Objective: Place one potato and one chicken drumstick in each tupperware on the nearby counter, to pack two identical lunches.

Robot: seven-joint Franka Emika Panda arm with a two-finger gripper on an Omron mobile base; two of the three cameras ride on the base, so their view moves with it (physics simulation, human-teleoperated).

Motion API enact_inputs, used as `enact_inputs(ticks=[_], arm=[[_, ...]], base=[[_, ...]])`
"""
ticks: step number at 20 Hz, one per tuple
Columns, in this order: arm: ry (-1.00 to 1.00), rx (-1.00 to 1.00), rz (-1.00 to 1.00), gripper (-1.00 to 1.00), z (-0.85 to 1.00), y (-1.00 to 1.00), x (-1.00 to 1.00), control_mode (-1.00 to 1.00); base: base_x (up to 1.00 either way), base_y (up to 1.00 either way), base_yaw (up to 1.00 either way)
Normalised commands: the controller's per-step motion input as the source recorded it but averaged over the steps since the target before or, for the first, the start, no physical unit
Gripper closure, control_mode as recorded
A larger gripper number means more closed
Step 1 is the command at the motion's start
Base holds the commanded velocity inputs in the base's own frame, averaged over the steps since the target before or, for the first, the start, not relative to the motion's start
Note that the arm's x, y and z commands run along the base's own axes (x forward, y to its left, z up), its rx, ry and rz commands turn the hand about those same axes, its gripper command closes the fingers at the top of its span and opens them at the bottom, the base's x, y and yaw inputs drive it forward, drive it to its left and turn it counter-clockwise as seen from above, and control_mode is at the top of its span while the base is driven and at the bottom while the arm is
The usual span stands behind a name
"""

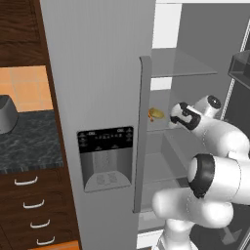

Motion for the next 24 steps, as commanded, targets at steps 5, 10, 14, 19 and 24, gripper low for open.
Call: enact_inputs(ticks=[5, 10, 14, 19, 24], arm=[[0.00, 0.00, 0.00, 1.00, 0.80, 0.26, -1.00, -1.00], [0.00, 0.00, 0.00, 1.00, 0.45, 0.15, -1.00, -1.00], [0.00, 0.00, 0.00, 1.00, 0.25, 0.16, -0.94, -1.00], [0.00, 0.00, 0.00, 1.00, 0.00, 0.00, 0.00, 1.00], [0.00, 0.00, 0.00, 1.00, 0.00, 0.00, 0.00, 1.00]], base=[[0.00, 0.00, 0.00], [0.00, 0.00, 0.00], [0.00, 0.00, 0.00], [-0.99, 0.27, 0.00], [-0.91, 0.62, 0.07]])
